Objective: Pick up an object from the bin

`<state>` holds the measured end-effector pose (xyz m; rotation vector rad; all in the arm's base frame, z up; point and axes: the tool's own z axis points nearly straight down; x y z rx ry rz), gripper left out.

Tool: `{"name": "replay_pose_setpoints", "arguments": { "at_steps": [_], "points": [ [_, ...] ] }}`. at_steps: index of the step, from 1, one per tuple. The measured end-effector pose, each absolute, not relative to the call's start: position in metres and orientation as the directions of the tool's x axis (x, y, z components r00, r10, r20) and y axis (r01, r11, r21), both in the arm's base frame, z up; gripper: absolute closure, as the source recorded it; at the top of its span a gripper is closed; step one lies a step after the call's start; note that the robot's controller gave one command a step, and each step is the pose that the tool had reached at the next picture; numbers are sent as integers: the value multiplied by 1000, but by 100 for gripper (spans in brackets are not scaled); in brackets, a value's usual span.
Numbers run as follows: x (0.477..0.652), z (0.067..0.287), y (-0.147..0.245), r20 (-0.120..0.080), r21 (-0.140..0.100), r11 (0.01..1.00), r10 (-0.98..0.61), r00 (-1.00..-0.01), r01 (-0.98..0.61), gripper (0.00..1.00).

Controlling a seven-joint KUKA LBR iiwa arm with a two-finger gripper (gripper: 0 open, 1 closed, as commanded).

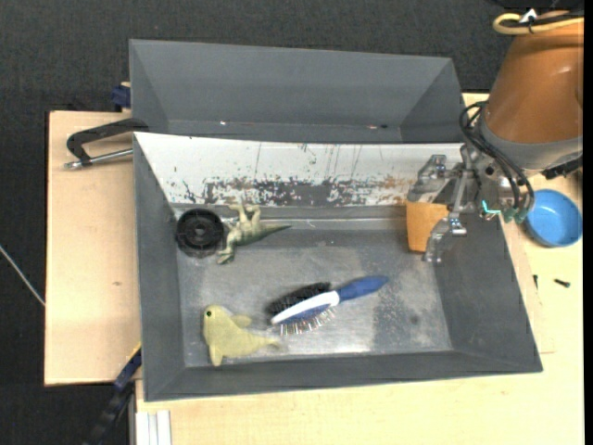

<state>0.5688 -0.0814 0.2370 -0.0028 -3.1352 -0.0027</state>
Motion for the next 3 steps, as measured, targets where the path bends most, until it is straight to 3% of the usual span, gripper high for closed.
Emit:
{"name": "replay_pose_setpoints", "arguments": {
  "at_steps": [1,2,3],
  "points": [
    [548,96,-36,8,2,984,180,-984,180,0],
    [552,102,-35,0,5,984,177,-984,177,100],
    [545,220,-41,-15,2,989,148,-989,147,100]
  ]
}}
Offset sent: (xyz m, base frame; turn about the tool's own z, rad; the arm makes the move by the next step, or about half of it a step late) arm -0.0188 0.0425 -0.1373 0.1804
